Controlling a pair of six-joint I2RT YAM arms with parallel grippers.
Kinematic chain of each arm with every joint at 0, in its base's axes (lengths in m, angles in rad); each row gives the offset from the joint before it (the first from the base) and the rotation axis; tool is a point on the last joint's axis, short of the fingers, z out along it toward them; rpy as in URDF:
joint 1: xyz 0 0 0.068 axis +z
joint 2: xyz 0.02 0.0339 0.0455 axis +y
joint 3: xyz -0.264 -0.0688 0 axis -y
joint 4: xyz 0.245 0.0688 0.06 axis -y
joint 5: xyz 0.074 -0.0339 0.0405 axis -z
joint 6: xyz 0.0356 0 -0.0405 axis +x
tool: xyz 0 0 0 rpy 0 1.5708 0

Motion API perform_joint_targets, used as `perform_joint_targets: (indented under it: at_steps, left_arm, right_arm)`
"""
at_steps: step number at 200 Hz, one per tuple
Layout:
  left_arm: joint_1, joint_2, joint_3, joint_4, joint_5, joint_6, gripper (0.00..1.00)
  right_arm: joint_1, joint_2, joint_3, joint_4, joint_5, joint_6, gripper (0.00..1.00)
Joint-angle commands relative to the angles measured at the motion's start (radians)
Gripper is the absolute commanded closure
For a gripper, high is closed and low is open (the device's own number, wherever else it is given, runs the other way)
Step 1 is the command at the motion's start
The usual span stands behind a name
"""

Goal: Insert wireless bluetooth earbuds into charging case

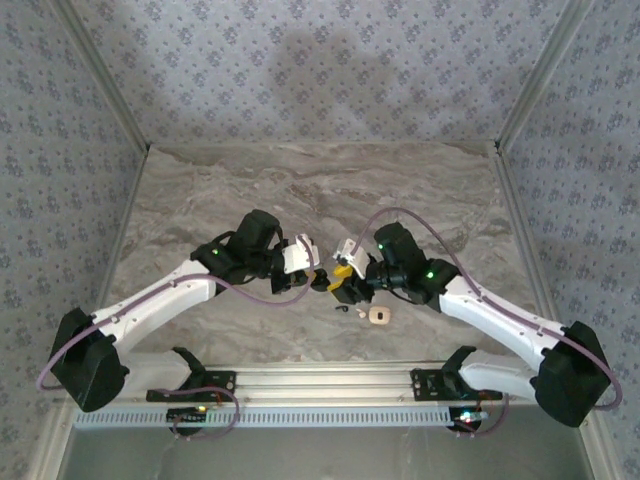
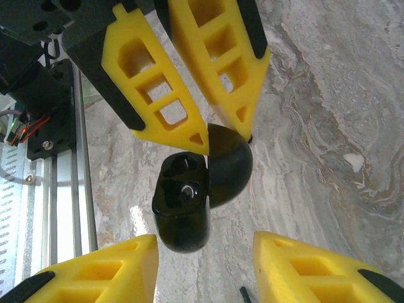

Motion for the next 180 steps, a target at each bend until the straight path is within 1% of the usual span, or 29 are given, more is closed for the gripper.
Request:
perform_joint_targets:
  at_steps: [1, 42, 63, 98, 116, 142, 180]
  left_arm:
    - [-0.006, 0.007, 0.041, -0.017, -0.003, 0.015, 0.86]
    - [-0.007, 0.009, 0.042, -0.019, -0.002, 0.013, 0.86]
    - [-0.007, 0.007, 0.043, -0.018, 0.001, 0.012, 0.86]
    - [-0.007, 0.006, 0.043, -0.018, 0.0, 0.005, 0.85]
    - [-0.006, 0.003, 0.041, -0.008, -0.003, -0.003, 0.8]
    - [-0.006, -0.002, 0.044, -0.003, -0.007, -0.018, 0.71]
    - [-0.008, -0.011, 0.041, 0.003, -0.019, -0.036, 0.63]
  right_arm:
    - [0.012, 0.02, 0.039, 0.025, -0.023, 0.021, 0.54]
    - [0.019, 0.059, 0.049, 0.049, -0.023, 0.021, 0.55]
    - [0.019, 0.074, 0.055, 0.05, -0.026, 0.015, 0.58]
    - [0.017, 0.076, 0.054, 0.033, -0.036, -0.02, 0.72]
    - [0.016, 0.067, 0.039, 0.031, -0.05, -0.067, 0.75]
    - [0.011, 0.049, 0.017, 0.03, -0.079, -0.138, 0.76]
    - [-0.005, 0.027, -0.011, 0.045, -0.121, -0.163, 0.77]
